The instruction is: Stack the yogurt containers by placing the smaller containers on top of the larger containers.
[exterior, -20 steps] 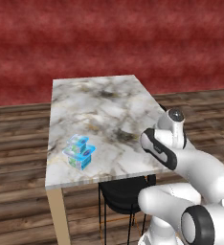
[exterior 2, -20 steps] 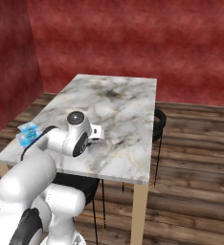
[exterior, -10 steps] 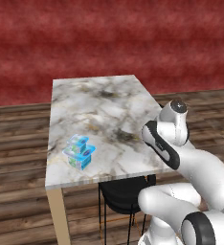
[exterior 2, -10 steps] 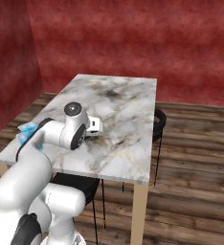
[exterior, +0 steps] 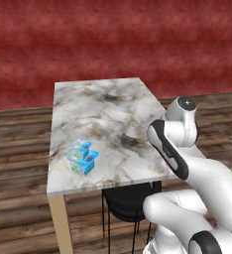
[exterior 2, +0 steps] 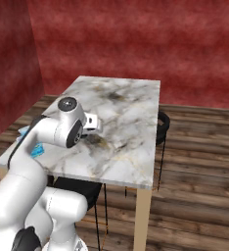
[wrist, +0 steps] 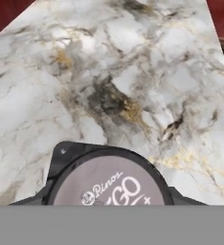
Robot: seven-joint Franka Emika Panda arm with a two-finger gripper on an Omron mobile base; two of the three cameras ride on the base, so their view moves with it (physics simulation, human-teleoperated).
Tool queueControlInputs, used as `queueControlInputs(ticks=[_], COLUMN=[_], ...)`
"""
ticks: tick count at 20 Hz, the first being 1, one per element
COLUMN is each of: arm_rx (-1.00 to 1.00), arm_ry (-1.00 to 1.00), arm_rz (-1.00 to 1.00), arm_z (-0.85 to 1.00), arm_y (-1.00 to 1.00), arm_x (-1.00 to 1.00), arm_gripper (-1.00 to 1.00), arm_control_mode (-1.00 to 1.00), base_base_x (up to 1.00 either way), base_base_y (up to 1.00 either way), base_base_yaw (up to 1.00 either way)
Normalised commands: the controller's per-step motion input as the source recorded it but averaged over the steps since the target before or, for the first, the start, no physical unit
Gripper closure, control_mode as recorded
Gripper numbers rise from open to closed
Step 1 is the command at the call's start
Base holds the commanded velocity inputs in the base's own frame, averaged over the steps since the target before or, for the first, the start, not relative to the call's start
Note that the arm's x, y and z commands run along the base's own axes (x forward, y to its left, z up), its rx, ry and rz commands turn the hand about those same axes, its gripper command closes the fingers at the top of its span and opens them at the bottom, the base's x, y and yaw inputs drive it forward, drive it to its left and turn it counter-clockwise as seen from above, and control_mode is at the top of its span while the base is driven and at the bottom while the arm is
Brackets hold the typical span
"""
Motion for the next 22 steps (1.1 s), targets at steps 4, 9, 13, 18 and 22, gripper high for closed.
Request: queueControlInputs(ticks=[4,9,13,18,22], arm_rx=[0.0,0.0,0.0,0.0,0.0], arm_ry=[-0.02,-0.01,0.0,0.0,0.0], arm_rz=[0.0,0.0,0.0,0.0,0.0], arm_z=[0.25,0.25,0.26,0.26,0.24], arm_y=[0.19,0.22,0.23,0.23,0.24], arm_x=[-0.23,-0.2,-0.18,-0.16,-0.15], arm_gripper=[1.0,1.0,1.0,1.0,1.0], arm_control_mode=[-1.0,-1.0,-1.0,-1.0,-1.0], base_base_x=[0.0,0.0,0.0,0.0,0.0], base_base_y=[0.0,0.0,0.0,0.0,0.0], base_base_yaw=[0.0,0.0,0.0,0.0,0.0])
